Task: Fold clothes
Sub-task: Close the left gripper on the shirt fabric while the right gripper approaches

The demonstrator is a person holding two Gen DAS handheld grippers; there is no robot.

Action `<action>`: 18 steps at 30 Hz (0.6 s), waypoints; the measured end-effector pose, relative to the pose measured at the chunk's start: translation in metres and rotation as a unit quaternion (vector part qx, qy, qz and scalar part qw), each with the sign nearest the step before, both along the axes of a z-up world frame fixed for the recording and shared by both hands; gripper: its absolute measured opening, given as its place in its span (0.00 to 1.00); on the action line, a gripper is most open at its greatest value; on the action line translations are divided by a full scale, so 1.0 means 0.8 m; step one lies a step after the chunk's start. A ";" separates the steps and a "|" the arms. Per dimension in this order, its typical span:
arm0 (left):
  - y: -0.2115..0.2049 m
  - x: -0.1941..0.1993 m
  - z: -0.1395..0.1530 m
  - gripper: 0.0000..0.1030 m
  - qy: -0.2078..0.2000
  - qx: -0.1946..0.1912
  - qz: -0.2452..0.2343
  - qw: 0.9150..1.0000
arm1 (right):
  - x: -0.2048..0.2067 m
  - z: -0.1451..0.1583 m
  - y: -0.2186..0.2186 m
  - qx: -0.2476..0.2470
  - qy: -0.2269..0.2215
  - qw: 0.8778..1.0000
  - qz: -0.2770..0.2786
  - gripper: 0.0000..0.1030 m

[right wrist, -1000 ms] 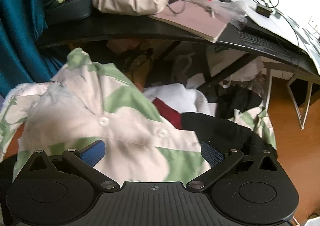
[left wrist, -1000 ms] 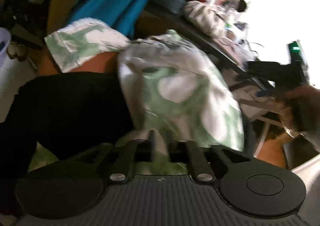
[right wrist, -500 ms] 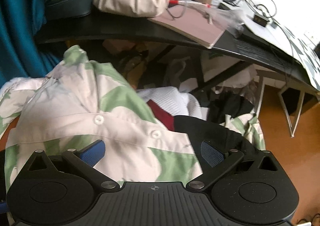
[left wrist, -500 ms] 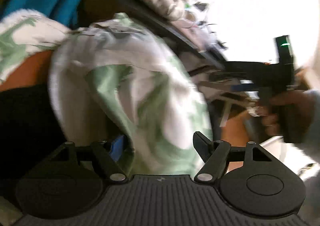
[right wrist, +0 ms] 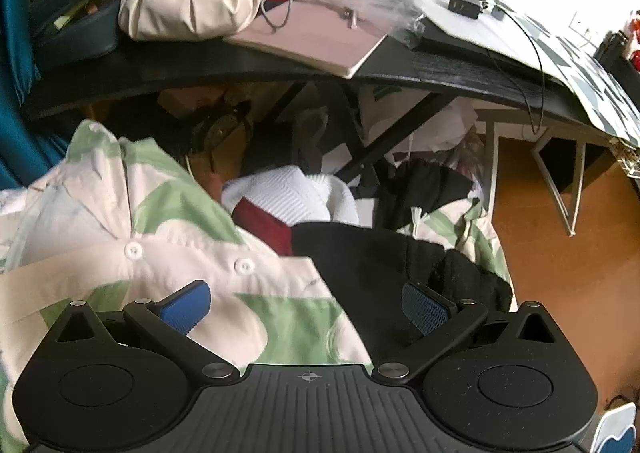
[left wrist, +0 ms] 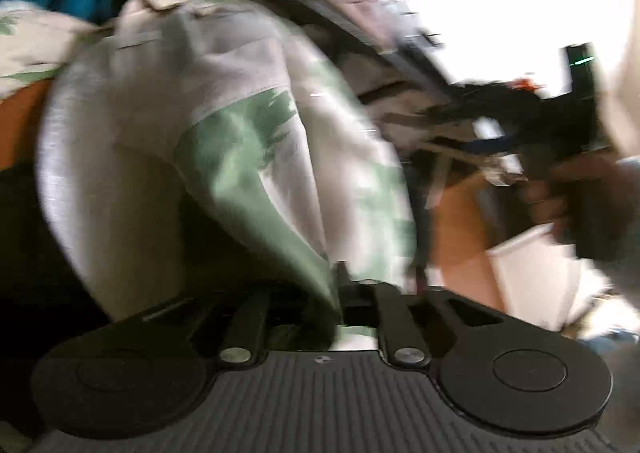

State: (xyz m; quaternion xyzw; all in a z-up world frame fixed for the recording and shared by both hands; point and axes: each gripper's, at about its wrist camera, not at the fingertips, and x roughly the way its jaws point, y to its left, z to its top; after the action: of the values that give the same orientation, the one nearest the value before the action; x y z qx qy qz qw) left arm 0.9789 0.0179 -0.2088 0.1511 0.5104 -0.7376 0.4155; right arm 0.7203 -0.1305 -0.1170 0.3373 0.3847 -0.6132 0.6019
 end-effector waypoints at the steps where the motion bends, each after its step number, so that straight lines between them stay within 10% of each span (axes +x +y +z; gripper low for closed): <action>1: -0.004 0.001 -0.008 0.49 0.000 0.003 0.013 1.000 | 0.003 0.003 -0.006 -0.003 -0.007 1.000 0.004 0.99; 4: -0.008 0.003 -0.016 0.04 0.016 0.009 0.041 0.999 | 0.024 0.015 -0.031 -0.018 -0.033 0.999 0.026 0.99; 9: 0.036 -0.009 0.047 0.03 -0.033 -0.045 0.056 0.997 | 0.085 0.030 -0.080 -0.030 -0.063 0.994 0.088 0.99; 18: 0.063 -0.027 0.074 0.03 -0.046 -0.021 0.153 0.987 | 0.244 0.003 -0.195 0.026 -0.126 0.974 0.184 0.99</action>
State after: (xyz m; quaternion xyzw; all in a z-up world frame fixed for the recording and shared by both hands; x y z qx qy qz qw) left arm 0.9574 0.0686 -0.1495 0.0961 0.4926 -0.6680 0.5494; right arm 0.9158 -0.2865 -0.1148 0.3506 0.3766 -0.4340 0.7395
